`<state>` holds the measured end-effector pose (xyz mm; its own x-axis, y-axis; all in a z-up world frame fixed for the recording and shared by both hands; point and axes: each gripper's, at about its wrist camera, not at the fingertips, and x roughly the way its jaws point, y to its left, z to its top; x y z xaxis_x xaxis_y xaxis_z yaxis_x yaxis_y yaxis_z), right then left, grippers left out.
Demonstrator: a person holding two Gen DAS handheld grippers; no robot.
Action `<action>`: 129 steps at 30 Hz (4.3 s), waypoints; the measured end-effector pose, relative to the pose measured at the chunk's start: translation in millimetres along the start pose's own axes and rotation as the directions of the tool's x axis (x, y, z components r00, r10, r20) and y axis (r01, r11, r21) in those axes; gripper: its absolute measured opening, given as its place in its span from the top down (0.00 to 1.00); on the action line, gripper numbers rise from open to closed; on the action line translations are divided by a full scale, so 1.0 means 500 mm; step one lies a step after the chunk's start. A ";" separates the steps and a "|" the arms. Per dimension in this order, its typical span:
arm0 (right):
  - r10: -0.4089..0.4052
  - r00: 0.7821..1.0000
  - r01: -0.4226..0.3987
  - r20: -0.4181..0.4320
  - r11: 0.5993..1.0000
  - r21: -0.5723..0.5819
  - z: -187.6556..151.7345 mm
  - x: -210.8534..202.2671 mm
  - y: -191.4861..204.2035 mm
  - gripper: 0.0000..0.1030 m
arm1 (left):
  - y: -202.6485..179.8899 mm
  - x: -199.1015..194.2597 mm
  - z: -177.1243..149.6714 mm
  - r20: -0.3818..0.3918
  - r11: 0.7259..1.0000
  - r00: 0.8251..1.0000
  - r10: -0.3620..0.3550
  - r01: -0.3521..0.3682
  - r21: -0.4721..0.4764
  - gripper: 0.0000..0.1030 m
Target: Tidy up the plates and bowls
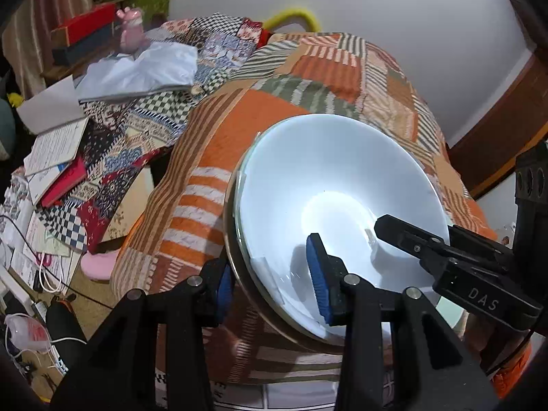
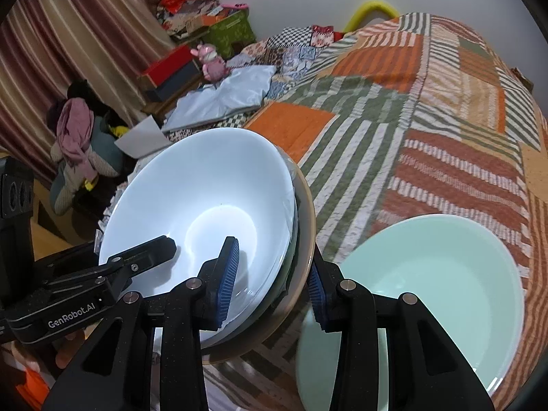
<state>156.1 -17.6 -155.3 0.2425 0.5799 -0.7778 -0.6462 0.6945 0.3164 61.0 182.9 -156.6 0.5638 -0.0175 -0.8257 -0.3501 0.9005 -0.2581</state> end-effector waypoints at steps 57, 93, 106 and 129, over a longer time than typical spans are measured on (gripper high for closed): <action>-0.108 0.993 0.093 0.056 0.970 0.225 -0.113 -0.149 -0.233 0.64 | -0.304 0.113 -0.037 -0.154 0.964 0.978 -0.138 0.169 0.206 0.61; -0.209 0.782 0.231 0.588 0.972 0.038 -0.150 -0.502 -0.031 0.20 | -0.328 -0.367 -0.094 0.544 0.934 0.802 -0.247 0.047 0.355 0.14; -0.251 0.715 0.260 0.652 0.962 0.086 -0.178 -0.526 -0.014 0.00 | -0.324 -0.388 -0.123 0.588 0.931 0.770 -0.248 0.022 0.364 0.01; -0.268 0.712 0.260 0.649 0.959 0.110 -0.186 -0.539 -0.016 0.00 | -0.328 -0.378 -0.126 0.570 0.924 0.778 -0.265 0.036 0.380 0.01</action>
<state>28.7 -219.0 1.1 0.8151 0.5035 -0.2865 -0.4771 0.8640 0.1611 -35.0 11.1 10.1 0.9575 -0.0042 -0.2883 -0.0190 0.9968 -0.0774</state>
